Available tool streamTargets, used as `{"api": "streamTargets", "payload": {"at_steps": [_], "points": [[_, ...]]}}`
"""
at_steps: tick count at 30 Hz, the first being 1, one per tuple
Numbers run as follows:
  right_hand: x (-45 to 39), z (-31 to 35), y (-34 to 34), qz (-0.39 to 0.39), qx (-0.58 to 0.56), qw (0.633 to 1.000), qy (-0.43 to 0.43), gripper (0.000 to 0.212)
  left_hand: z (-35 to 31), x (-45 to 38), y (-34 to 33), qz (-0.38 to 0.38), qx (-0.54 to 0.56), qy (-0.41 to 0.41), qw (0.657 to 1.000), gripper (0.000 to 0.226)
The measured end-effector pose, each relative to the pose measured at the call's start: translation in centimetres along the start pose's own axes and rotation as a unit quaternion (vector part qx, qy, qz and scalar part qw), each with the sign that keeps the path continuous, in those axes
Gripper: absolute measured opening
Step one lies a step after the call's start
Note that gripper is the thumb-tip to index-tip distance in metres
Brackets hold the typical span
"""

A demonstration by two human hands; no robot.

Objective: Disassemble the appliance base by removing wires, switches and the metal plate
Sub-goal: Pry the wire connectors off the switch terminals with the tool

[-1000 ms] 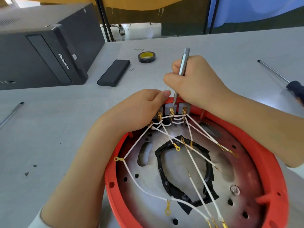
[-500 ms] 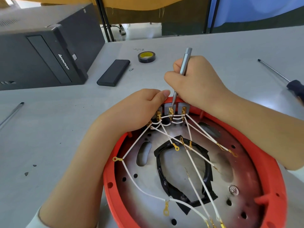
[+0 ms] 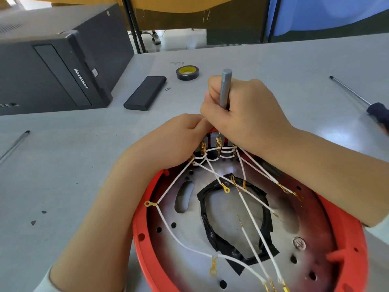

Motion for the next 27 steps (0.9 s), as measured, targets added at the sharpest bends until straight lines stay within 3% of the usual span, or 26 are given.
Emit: {"api": "streamTargets", "payload": {"at_steps": [11,18,27], "points": [[0.0,-0.2,-0.2,0.009,-0.063,0.998,0.012,0.041,0.2,0.0,-0.1,0.005,0.006,0.011,1.000,0.055],[0.2,0.6,0.1,0.005,-0.009,0.998,0.057,0.038,-0.1,0.1,0.0,0.003,0.011,0.006,1.000,0.053],[-1.0,-2.7,-2.4,0.089,-0.127,0.981,-0.114,0.045,0.0,0.0,-0.2,0.014,0.017,0.019,1.000,0.053]]}}
Point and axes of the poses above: each hand's wrist, its own x-axis away from the middle knuckle, its own y-axis out of the back of the hand, z = x × y, the point moved 8 cm from there along -x, towards the middle knuckle, and after that the axes turned 11 degrees about x, right-handed, at the moved point
